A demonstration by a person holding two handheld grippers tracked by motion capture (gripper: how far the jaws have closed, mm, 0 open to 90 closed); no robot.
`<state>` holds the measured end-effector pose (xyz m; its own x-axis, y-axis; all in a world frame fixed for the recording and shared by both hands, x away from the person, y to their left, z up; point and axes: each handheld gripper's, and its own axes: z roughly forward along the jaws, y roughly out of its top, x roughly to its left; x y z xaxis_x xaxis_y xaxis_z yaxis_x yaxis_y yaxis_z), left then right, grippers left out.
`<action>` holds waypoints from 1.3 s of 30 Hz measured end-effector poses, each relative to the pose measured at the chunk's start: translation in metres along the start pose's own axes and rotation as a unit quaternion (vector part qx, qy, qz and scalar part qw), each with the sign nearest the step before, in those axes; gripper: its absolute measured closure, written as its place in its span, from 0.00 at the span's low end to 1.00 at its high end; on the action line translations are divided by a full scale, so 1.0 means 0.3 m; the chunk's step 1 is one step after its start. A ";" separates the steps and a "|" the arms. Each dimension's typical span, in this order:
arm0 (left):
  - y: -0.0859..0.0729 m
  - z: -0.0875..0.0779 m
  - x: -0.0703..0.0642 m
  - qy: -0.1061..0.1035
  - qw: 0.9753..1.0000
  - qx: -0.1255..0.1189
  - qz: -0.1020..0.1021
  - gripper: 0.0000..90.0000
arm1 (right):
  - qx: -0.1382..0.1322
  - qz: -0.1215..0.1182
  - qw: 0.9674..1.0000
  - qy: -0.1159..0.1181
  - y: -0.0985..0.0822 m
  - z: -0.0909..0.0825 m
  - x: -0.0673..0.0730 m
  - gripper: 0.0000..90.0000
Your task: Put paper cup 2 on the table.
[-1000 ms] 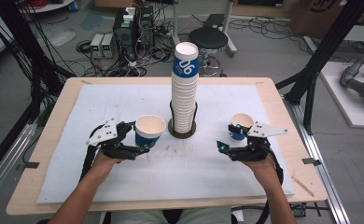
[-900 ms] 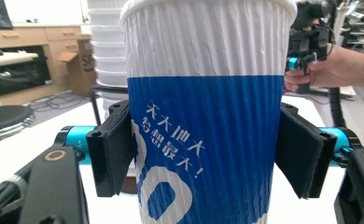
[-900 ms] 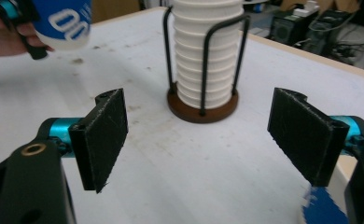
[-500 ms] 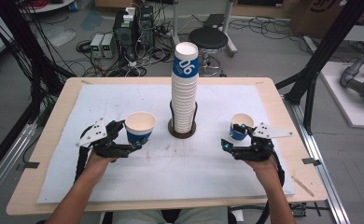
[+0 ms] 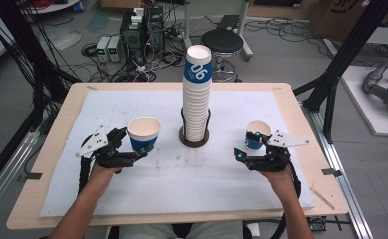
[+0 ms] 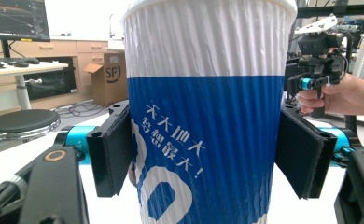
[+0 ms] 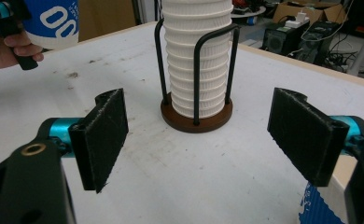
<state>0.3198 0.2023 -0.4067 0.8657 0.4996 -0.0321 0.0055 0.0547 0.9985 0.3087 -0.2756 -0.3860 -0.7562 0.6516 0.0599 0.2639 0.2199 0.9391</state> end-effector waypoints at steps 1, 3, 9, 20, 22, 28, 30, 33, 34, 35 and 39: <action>-0.001 0.000 0.004 0.000 1.000 -0.002 -0.002 0.31 | 0.000 0.001 1.000 -0.001 -0.001 -0.002 0.000 0.23; -0.002 -0.001 0.011 0.000 1.000 -0.003 -0.003 0.30 | -0.001 0.000 1.000 -0.003 -0.003 -0.006 -0.002 0.23; 0.000 -0.013 0.023 0.007 1.000 -0.013 -0.005 0.31 | 0.001 0.001 1.000 -0.005 -0.009 -0.010 -0.002 0.23; -0.007 -0.012 0.090 0.038 0.999 -0.020 -0.019 0.31 | 0.006 0.000 1.000 0.001 -0.017 -0.016 0.010 0.23; -0.016 0.009 0.104 0.042 0.999 -0.005 -0.020 0.31 | 0.004 0.001 1.000 0.003 -0.014 -0.014 0.012 0.23; -0.032 0.044 0.152 0.056 0.998 0.019 -0.029 0.31 | 0.002 -0.004 1.000 0.004 -0.005 -0.007 0.014 0.23; -0.037 0.058 0.167 0.058 0.997 0.025 -0.032 0.31 | 0.005 -0.002 1.000 0.005 -0.007 -0.004 0.014 0.23; -0.041 0.079 0.189 0.062 0.997 0.033 -0.032 0.31 | 0.006 -0.001 1.000 0.007 -0.009 -0.002 0.016 0.23; -0.043 0.085 0.196 0.064 0.997 0.037 -0.032 0.31 | 0.007 -0.002 1.000 0.006 -0.009 -0.003 0.016 0.23; -0.047 0.091 0.204 0.065 0.996 0.042 -0.033 0.31 | 0.006 -0.003 1.000 0.005 -0.009 -0.004 0.015 0.23; -0.076 0.111 0.230 0.072 0.995 0.054 -0.042 0.31 | 0.005 -0.003 1.000 0.002 -0.012 -0.012 0.011 0.23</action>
<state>0.3962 0.2067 -0.4302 0.7794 0.6159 -0.1147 0.1355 0.0129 0.9907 0.3030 -0.2769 -0.3881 -0.7606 0.6469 0.0557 0.2651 0.2310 0.9361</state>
